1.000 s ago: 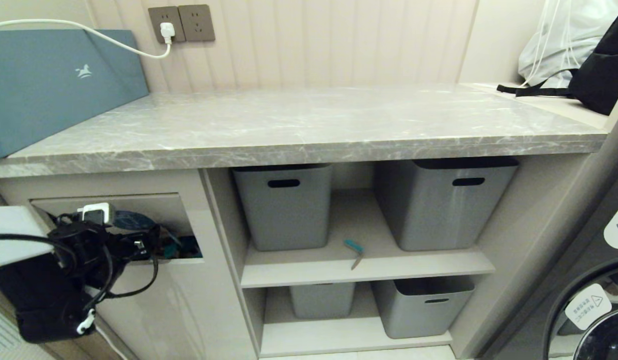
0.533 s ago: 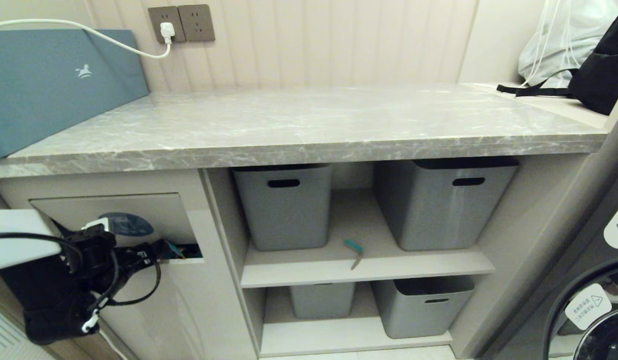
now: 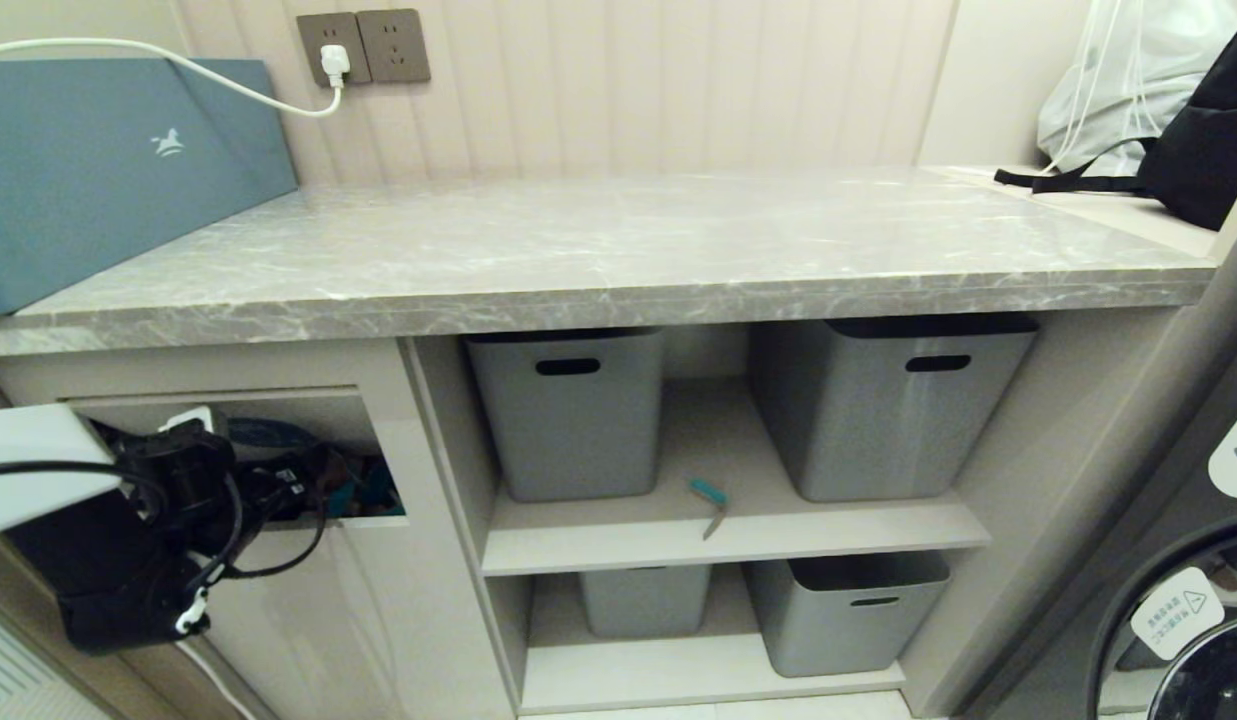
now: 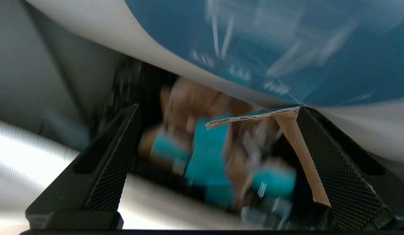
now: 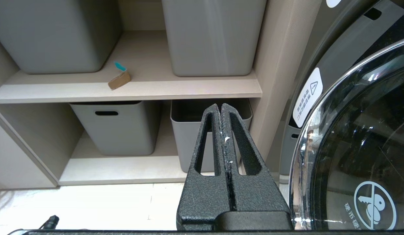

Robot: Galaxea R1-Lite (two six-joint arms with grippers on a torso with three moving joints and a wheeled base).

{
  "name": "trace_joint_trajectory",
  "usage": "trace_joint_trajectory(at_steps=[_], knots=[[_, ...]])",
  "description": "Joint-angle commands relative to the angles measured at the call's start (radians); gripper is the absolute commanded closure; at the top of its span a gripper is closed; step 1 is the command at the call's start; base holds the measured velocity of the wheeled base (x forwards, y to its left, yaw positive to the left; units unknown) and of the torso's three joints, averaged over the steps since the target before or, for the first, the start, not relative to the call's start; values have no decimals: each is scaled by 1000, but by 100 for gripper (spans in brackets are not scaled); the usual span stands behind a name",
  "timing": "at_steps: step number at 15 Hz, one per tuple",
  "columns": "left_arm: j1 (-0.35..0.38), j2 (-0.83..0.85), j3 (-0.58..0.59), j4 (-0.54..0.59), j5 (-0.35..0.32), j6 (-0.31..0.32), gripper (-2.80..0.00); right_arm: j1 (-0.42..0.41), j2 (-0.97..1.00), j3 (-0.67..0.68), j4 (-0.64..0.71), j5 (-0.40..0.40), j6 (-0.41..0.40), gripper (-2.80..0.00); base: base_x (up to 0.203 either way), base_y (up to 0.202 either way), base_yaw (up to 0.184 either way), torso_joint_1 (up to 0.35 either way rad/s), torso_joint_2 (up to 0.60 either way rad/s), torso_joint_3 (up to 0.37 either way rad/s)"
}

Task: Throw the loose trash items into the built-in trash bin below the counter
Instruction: Put the garbage in the trash can

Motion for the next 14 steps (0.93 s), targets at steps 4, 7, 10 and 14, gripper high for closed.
trace_joint_trajectory(at_steps=[4, 7, 10, 14], knots=[[-38, 1, -38, -9, 12, -286, -280, 0, 0, 0, 0, 0, -1, 0, 0, 0, 0, 0, 0, 0], [-77, -10, -35, -8, 28, -531, -280, 0, 0, 0, 0, 0, -1, 0, 0, 0, 0, 0, 0, 0], [-107, -14, -5, -2, 57, -600, -280, 0, 0, 0, 0, 0, -1, 0, 0, 0, 0, 0, 0, 0], [-109, -29, 2, -1, 57, -615, -280, 1, 0, 0, 0, 0, -1, 0, 0, 0, 0, 0, 0, 0]])
